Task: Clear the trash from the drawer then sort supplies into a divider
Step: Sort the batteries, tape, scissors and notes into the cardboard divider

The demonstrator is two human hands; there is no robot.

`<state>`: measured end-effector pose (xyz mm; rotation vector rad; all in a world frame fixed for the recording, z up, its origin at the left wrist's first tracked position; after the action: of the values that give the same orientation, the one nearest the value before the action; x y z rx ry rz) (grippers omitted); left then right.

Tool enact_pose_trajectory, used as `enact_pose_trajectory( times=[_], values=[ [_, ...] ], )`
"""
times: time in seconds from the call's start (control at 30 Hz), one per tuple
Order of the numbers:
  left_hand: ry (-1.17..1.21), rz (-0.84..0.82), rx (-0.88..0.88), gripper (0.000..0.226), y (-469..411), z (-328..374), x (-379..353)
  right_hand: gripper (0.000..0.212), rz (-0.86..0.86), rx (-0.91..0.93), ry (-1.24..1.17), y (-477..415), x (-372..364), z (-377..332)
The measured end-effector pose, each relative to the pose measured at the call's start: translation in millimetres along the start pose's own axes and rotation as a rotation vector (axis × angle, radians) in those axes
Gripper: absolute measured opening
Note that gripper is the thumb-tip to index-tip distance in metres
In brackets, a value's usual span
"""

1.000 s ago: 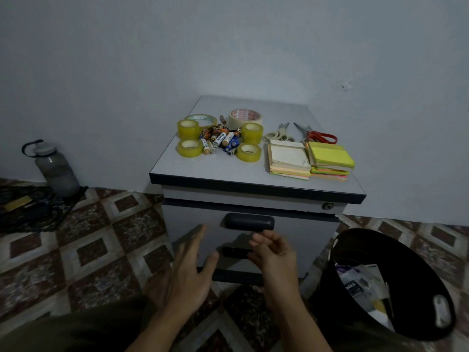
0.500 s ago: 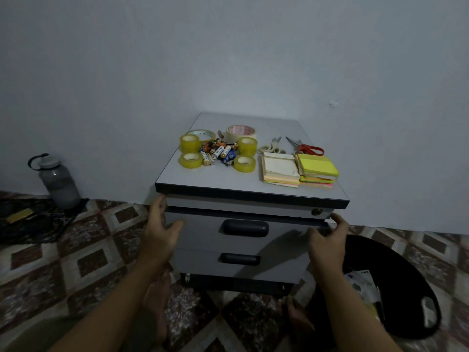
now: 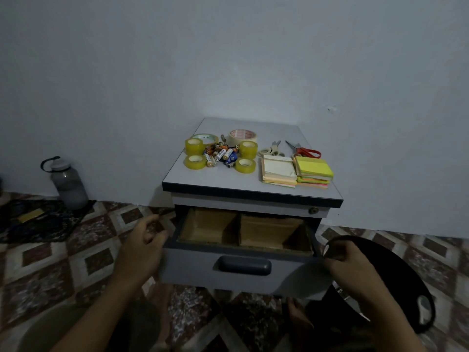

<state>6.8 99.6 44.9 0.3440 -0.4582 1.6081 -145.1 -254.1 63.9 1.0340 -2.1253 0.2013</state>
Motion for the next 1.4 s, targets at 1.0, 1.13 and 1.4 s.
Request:
enact_pose_trajectory(
  times=[1.0,1.13,1.4],
  values=[
    [-0.24,-0.663,-0.027,0.05,-28,11,-21,0.033,-0.257,0.066,-0.116,-30,-30,-25],
    [-0.176,-0.647,0.009,0.054,-16,2,-16,0.038,-0.297,0.045,-0.141,-25,-27,-17],
    [-0.025,-0.671,0.012,0.075,11,-4,-3,0.057,-0.31,0.054,-0.155,2,-28,-7]
  ],
)
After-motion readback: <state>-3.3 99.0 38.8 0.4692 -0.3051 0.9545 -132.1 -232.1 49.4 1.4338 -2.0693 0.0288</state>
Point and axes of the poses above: each hand's wrist, its own y-axis away from the middle knuckle, its own x-axis out of the back of the hand, z = x × y, the point moved 1 cm from there along -y, towards the middle knuckle, and after that the axes turned 1 degree about -y, right-handed, at the moved point
